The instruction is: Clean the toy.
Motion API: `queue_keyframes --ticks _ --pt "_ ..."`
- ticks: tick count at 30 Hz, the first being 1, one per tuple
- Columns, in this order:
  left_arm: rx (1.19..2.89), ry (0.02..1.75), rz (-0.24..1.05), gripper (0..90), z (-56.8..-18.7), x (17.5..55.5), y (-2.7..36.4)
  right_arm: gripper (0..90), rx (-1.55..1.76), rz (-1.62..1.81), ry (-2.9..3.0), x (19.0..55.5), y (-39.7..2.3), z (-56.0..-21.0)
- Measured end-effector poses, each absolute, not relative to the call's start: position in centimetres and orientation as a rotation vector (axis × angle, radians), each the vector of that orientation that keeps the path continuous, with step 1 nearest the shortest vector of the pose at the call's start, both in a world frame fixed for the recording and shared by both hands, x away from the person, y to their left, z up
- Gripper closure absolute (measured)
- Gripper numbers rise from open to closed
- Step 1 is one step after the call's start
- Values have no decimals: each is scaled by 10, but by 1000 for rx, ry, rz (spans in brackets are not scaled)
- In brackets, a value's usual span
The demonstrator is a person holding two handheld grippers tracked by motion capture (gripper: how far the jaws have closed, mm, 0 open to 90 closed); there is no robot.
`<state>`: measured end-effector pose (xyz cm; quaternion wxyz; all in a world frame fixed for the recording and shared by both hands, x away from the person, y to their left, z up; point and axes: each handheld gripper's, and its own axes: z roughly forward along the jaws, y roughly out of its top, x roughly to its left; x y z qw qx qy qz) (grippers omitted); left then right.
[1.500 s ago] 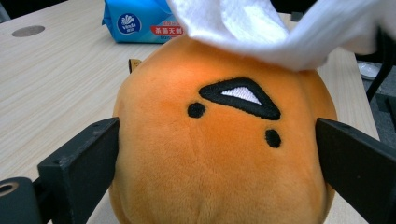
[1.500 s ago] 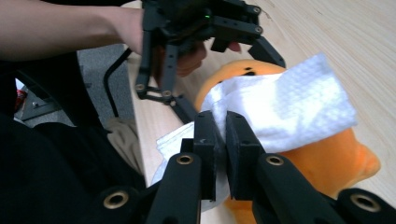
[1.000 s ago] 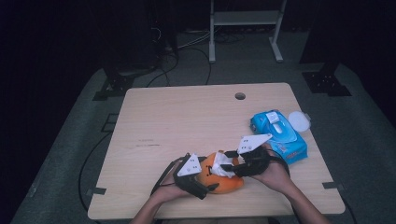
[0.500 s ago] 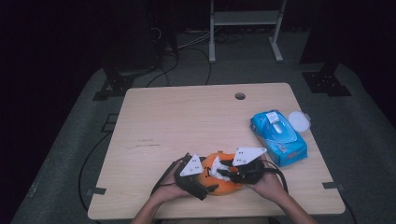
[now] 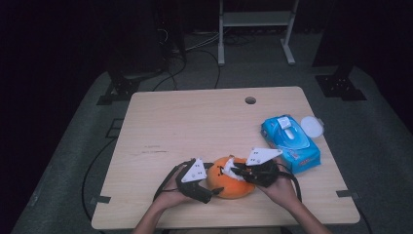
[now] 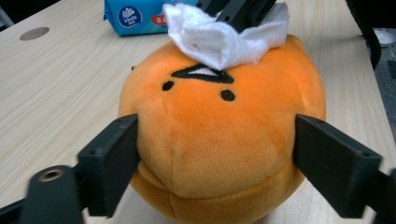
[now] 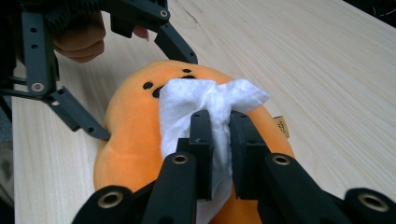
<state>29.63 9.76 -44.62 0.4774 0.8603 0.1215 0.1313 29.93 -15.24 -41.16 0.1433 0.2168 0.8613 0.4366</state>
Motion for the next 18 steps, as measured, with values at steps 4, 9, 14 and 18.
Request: queue_keyframes --ticks 4,9,14,18 --pt "2099 336 302 215 -446 296 96 804 623 1266 2488 299 -159 -406" --pt "2089 357 305 216 -447 296 95 807 655 1244 2487 294 -178 -405" --pt "2071 399 298 224 -448 300 93 810 720 1251 2488 286 -198 -408" --pt "2025 481 266 225 -449 306 89 810 622 1312 2514 271 -177 -400"
